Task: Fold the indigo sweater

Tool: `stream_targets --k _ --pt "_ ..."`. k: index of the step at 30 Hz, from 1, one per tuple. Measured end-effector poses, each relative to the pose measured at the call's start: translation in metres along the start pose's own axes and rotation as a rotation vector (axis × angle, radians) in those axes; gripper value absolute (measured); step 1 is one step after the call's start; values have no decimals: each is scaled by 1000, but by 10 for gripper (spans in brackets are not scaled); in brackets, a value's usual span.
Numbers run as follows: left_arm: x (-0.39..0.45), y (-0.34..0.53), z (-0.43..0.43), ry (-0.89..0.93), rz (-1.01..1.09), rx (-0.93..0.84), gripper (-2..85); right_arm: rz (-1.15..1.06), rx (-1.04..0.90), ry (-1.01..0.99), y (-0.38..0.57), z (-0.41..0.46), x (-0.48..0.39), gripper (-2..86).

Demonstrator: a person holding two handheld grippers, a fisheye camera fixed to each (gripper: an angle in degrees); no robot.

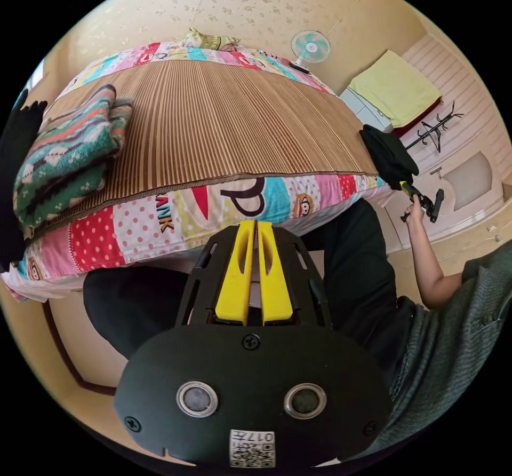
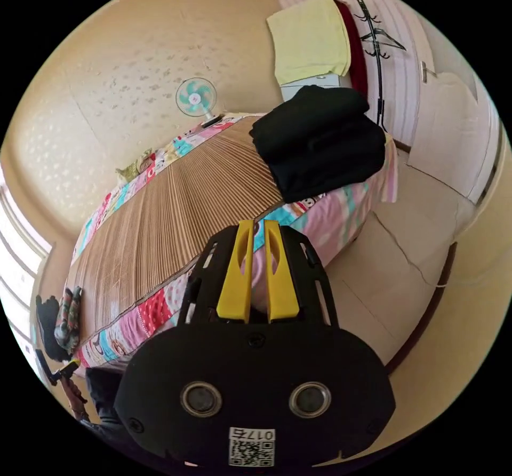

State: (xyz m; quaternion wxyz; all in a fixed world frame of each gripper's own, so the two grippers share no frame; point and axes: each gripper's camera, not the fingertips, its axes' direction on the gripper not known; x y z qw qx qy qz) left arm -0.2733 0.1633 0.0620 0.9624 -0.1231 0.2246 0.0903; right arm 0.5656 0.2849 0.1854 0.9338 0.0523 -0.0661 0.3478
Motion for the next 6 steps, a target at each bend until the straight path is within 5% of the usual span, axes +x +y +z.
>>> stream_targets --k 6 --pt "15 -15 5 55 1 -17 -10 204 181 -186 -71 -21 49 82"
